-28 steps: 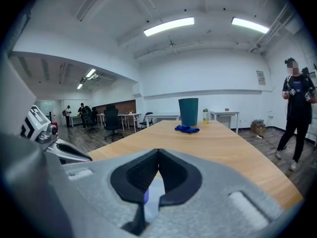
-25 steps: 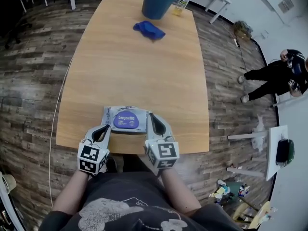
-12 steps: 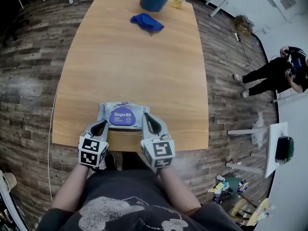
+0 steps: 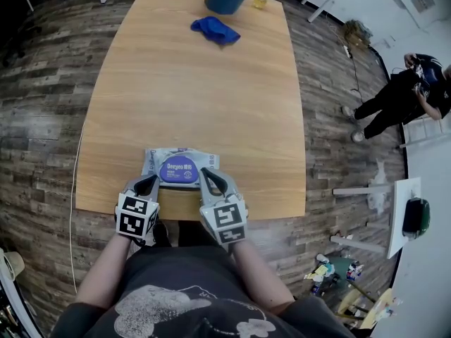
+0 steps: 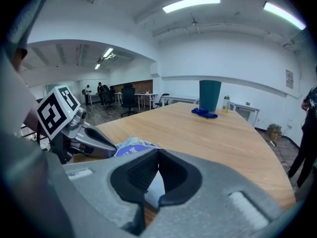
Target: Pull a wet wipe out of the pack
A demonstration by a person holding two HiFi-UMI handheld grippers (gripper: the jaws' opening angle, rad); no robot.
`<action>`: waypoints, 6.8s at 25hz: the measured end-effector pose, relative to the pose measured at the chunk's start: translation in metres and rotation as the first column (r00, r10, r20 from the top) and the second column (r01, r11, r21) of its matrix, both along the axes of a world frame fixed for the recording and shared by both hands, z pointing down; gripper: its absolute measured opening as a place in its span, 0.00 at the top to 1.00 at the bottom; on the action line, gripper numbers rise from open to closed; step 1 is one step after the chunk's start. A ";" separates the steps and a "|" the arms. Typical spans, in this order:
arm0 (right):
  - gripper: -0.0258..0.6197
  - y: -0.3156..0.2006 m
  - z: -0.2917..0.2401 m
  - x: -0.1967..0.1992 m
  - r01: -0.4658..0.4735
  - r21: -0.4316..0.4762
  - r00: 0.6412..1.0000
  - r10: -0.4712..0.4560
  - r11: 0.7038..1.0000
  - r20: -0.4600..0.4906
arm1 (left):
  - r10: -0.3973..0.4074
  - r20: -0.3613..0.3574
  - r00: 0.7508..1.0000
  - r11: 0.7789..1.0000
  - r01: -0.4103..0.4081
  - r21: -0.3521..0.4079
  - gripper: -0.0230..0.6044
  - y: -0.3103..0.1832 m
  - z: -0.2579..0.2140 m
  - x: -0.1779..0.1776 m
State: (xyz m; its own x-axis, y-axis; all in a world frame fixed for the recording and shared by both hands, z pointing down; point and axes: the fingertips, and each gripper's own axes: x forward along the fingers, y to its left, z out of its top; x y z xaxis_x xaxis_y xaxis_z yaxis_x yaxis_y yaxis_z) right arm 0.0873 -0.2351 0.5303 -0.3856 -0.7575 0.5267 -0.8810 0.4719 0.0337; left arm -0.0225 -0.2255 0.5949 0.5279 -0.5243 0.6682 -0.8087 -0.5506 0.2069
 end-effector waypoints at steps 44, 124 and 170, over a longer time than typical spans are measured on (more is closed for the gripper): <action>0.49 0.000 0.066 -0.049 0.498 -0.329 0.831 -0.550 0.802 -0.082 | 0.053 0.030 0.998 0.997 -0.052 -0.061 0.93 0.000 0.009 0.003; 0.75 -0.106 0.017 -0.028 0.265 -0.004 0.963 -0.264 0.964 -0.054 | 0.014 -0.016 1.000 0.998 -0.015 -0.059 0.93 -0.001 0.007 -0.003; 0.95 -0.008 0.001 -0.008 0.114 -0.028 0.993 -0.115 0.993 -0.041 | -0.015 0.033 0.999 0.985 0.009 0.175 0.92 -0.034 -0.026 0.004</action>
